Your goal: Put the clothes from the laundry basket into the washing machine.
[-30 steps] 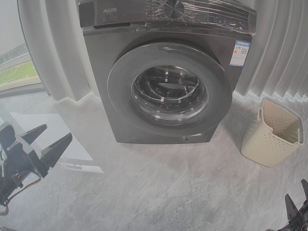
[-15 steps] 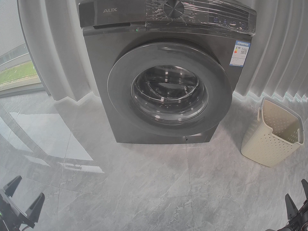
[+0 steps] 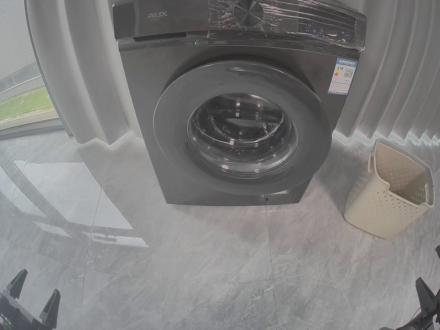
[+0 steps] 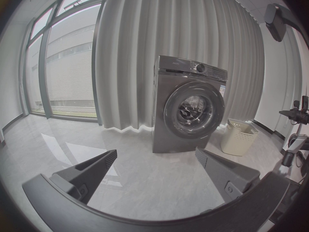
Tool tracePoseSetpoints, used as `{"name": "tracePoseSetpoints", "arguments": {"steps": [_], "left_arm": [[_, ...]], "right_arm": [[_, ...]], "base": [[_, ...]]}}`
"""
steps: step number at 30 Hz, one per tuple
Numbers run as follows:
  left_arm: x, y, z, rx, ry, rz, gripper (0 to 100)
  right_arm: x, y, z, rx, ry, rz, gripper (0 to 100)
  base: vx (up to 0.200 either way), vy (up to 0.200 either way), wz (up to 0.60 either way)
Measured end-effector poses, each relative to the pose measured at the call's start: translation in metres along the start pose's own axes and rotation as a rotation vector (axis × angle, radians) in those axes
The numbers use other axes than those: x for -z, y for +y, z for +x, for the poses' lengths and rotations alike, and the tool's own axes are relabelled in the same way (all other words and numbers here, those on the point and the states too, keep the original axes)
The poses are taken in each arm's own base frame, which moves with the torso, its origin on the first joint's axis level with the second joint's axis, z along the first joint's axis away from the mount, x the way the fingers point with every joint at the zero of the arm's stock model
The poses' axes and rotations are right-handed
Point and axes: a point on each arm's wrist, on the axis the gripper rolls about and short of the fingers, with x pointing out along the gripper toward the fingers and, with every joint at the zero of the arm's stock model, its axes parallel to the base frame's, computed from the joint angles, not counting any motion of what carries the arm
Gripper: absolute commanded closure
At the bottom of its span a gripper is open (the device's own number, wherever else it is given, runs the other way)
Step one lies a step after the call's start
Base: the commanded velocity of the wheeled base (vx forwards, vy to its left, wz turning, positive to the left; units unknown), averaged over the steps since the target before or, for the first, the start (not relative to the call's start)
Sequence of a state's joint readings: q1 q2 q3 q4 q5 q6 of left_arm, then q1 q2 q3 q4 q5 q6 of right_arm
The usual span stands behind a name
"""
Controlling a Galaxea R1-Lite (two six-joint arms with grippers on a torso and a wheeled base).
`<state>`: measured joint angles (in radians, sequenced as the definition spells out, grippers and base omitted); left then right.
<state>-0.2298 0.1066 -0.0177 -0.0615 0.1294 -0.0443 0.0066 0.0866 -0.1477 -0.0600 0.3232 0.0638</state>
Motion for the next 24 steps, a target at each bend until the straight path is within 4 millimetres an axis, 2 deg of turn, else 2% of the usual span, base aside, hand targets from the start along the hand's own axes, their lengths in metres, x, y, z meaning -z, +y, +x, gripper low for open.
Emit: {"name": "tracePoseSetpoints", "arguments": {"steps": [4, 11, 19, 24], "left_arm": [[0.0, 0.0, -0.001, -0.057, -0.016, 0.006, 0], [0.001, -0.004, -0.003, -0.091, -0.025, 0.047, 0], [0.008, -0.007, -0.007, -0.077, -0.023, 0.057, 0], [0.008, -0.007, -0.007, -0.082, -0.028, 0.054, 0]], "right_arm": [[-0.011, -0.001, 0.012, -0.119, 0.076, 0.052, 0], [-0.036, -0.006, 0.038, -0.196, 0.112, 0.086, 0], [-0.045, -0.012, 0.06, -0.232, 0.177, 0.118, 0], [-0.047, -0.017, 0.084, -0.258, 0.231, 0.142, 0]], "base": [[0.0, 0.0, 0.0], [0.0, 0.0, 0.0], [0.0, 0.0, 0.0], [0.0, 0.0, 0.0]]}}
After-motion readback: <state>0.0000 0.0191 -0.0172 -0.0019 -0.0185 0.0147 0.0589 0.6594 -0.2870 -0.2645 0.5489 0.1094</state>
